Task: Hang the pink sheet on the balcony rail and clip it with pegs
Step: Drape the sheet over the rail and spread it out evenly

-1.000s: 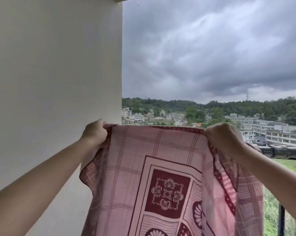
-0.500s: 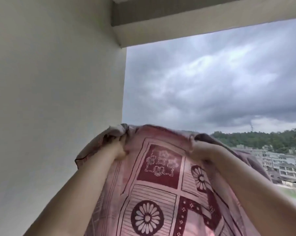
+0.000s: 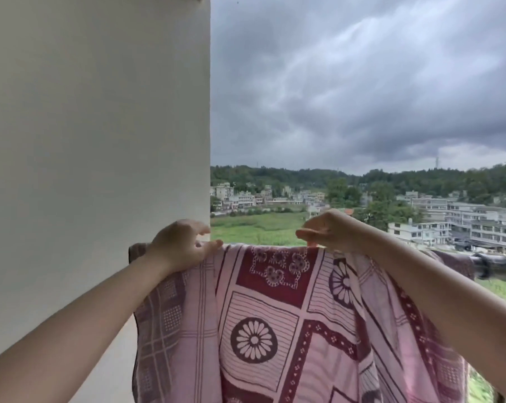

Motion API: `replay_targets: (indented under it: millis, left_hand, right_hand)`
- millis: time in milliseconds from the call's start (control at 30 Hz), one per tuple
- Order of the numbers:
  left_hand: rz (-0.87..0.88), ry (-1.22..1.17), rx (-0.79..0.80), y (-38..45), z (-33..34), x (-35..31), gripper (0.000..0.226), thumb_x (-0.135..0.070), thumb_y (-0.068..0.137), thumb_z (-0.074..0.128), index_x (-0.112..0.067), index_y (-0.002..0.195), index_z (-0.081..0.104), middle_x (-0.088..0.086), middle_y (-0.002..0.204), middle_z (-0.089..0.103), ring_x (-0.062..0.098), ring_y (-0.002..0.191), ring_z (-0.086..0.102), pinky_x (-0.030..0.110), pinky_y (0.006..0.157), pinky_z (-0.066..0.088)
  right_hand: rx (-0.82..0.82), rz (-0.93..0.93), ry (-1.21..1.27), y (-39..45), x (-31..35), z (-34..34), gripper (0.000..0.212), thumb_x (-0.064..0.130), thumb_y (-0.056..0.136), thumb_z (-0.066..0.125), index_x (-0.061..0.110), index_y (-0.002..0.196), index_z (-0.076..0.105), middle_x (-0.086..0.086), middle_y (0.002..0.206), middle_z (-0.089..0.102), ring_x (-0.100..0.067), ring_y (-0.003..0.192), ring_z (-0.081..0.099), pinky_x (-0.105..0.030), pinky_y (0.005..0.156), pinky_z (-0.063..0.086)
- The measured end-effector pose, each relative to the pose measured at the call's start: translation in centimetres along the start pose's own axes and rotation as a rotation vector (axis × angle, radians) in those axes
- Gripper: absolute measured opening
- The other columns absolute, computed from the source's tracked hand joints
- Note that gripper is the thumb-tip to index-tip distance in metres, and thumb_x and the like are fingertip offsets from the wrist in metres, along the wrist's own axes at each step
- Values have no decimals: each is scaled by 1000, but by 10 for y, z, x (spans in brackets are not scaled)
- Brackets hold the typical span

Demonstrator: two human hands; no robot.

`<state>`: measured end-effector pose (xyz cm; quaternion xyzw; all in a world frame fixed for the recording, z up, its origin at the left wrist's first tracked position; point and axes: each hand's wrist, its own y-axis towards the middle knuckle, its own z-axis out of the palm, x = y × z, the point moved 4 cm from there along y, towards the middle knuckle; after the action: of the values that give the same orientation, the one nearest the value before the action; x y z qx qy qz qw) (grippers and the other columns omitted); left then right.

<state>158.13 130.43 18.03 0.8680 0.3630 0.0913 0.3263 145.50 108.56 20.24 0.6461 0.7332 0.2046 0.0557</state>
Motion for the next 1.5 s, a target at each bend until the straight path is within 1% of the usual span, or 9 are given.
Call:
replay_targets:
  millis: [133, 300, 600, 700, 967, 1100, 1233, 1333, 1500]
  left_hand:
    - [-143, 135, -204, -58, 16, 12, 80, -65, 63, 62, -4, 115, 54, 20, 115, 56, 38, 106, 54, 48, 84, 48]
    - [-453, 74, 9, -98, 45, 23, 47, -40, 86, 52, -3, 113, 44, 22, 117, 55, 37, 104, 55, 42, 80, 47]
    - [-629, -759, -352, -69, 15, 82, 26, -7, 84, 46, -22, 66, 56, 23, 74, 63, 33, 62, 65, 39, 61, 57]
    - [-618, -576, -456, -46, -13, 80, 17, 1, 84, 41, -4, 87, 57, 26, 90, 59, 35, 82, 54, 33, 68, 38]
    - [-249, -275, -470, 85, -48, 41, 36, -5, 86, 48, 17, 114, 42, 36, 123, 44, 45, 118, 42, 43, 96, 35]
    - [-277, -118, -60, 132, -24, 50, 72, -22, 86, 51, -2, 143, 11, 20, 153, 9, 31, 142, 12, 35, 118, 14]
    - [-304, 143, 536, 86, 29, 69, 47, -15, 84, 49, -9, 130, 46, 12, 139, 46, 22, 122, 48, 26, 98, 39]
    - [-311, -59, 524, 60, 33, 82, 31, 0, 83, 51, -1, 113, 61, 17, 122, 61, 16, 102, 55, 18, 79, 37]
    - [-351, -260, 111, 36, 4, 92, 18, -2, 80, 51, -5, 86, 68, 20, 97, 69, 24, 85, 57, 21, 72, 35]
  right_hand:
    - [66, -46, -454, -22, 4, 13, 61, 62, 69, 47, 21, 112, 60, 1, 102, 67, -18, 90, 63, -33, 81, 55]
    - [-452, -155, -837, -58, 0, 16, 57, 47, 46, 81, 10, 89, 70, -4, 77, 70, -22, 73, 66, -34, 64, 57]
    - [-538, -93, -534, -73, 3, 6, 10, 13, 67, 75, 4, 67, 71, -9, 59, 72, -22, 41, 64, -26, 34, 51]
    - [-528, 184, -359, -66, -18, -13, 22, 14, 84, 57, 0, 71, 66, -4, 47, 58, -12, 36, 50, -6, 26, 30]
    - [-938, 542, -208, 4, -53, -121, 18, -2, 84, 44, -10, 86, 59, -29, 85, 64, -38, 81, 61, -31, 63, 44]
    - [-574, 544, -388, 40, -63, -123, 29, 12, 89, 41, -8, 104, 56, -27, 112, 61, -35, 102, 58, -36, 84, 47]
    - [292, 555, -334, 34, -80, -23, 39, 29, 94, 37, 2, 119, 50, -13, 118, 58, -18, 90, 51, -28, 78, 45]
    - [649, 651, -339, 15, -94, 14, 38, 14, 94, 36, -6, 124, 45, -14, 112, 53, -17, 100, 48, -34, 98, 39]
    - [248, 354, -241, 19, -67, 2, 28, 21, 93, 43, 8, 76, 61, 5, 70, 55, -2, 60, 50, -25, 69, 44]
